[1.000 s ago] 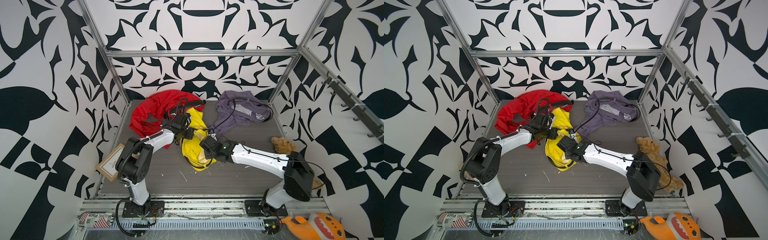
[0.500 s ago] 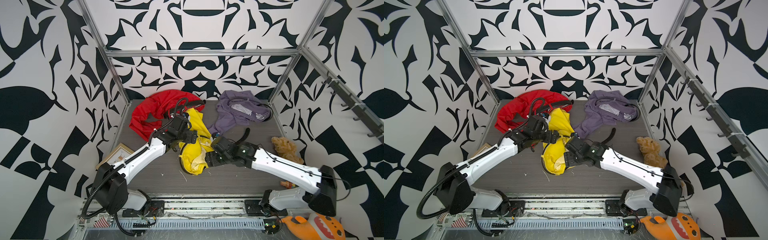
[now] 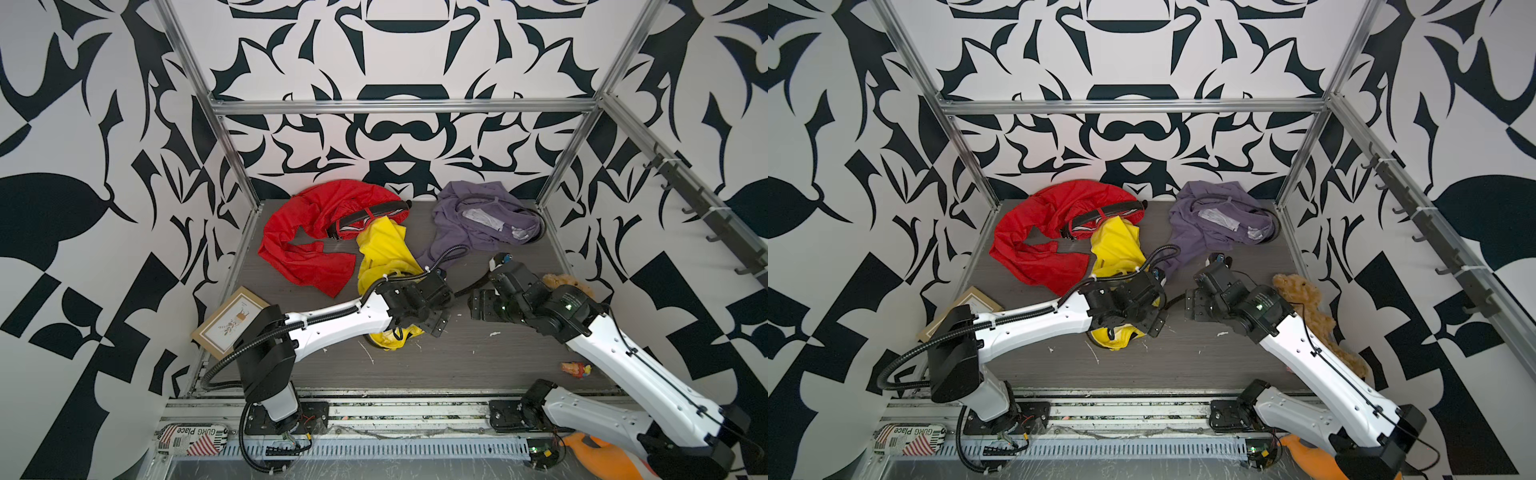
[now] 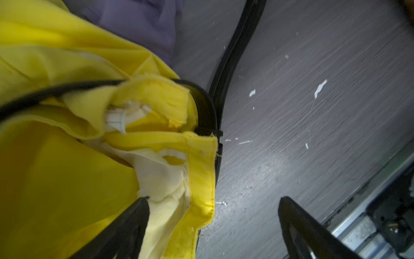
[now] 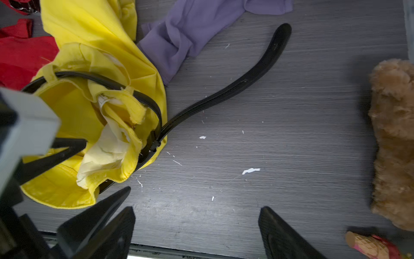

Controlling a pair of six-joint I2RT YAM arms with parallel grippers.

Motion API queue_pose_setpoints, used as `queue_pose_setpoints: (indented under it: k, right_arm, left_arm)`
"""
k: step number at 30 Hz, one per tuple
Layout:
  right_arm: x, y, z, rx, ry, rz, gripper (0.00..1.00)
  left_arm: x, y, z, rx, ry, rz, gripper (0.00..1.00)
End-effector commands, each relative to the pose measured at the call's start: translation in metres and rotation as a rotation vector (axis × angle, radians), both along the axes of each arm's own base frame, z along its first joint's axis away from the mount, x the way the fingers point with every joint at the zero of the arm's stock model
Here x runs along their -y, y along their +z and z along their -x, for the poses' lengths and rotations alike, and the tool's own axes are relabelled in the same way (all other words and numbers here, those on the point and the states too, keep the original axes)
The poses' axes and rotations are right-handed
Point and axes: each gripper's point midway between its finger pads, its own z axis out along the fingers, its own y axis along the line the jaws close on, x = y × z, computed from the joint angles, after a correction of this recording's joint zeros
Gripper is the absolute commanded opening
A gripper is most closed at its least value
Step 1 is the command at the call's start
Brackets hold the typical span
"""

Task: Remove the belt from the trousers
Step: Adjust the trousers at the center of the board.

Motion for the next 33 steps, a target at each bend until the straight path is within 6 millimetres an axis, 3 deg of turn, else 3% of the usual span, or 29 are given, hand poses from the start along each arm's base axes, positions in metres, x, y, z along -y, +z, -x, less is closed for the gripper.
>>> queue_pose_setpoints:
  k: [1,5,10,11,15,18,20,23,27,33]
  right_arm:
    - [0.008,-0.006,0.002,-0.011,0.020,0.036,0.90]
    - [0.007,-0.013,-0.003,-0.009,0.012,0.028,0.90]
    - [-0.004,-0.019,-0.014,-0.002,0.009,-0.025,0.90]
    - [-0.006,-0.020,-0.017,0.003,0.007,-0.033,0.90]
    - [-0.020,-0.032,-0.036,0.028,0.018,-0.081,0.90]
    - [-0.031,-0.044,-0.053,0.047,0.071,-0.096,0.90]
    - [-0.037,-0.046,-0.068,0.061,0.106,-0.117,0.90]
    - [-0.058,-0.039,-0.094,0.091,0.180,-0.177,0.90]
    - [-0.102,-0.030,-0.121,0.095,0.324,-0.273,0.90]
    - [-0.152,-0.042,-0.133,0.022,0.490,-0.342,0.89]
  left_arm:
    - [-0.029,-0.023,0.017,-0.071,0.038,-0.102,0.92]
    - [-0.046,-0.053,0.024,-0.095,0.064,-0.175,0.93]
    - [-0.047,-0.086,0.013,-0.068,0.085,-0.244,0.91]
    - [-0.047,-0.090,0.010,-0.065,0.087,-0.252,0.86]
    - [-0.050,-0.095,-0.003,-0.063,0.099,-0.254,0.47]
    - [-0.053,-0.076,-0.010,-0.037,0.092,-0.192,0.15]
    - [-0.055,-0.060,-0.008,-0.007,0.058,-0.145,0.02]
    - [-0.061,-0.044,0.000,0.009,0.010,-0.103,0.00]
    - [-0.075,-0.041,0.013,0.001,0.001,-0.077,0.00]
    - [-0.088,-0.038,0.017,0.023,0.008,-0.058,0.00]
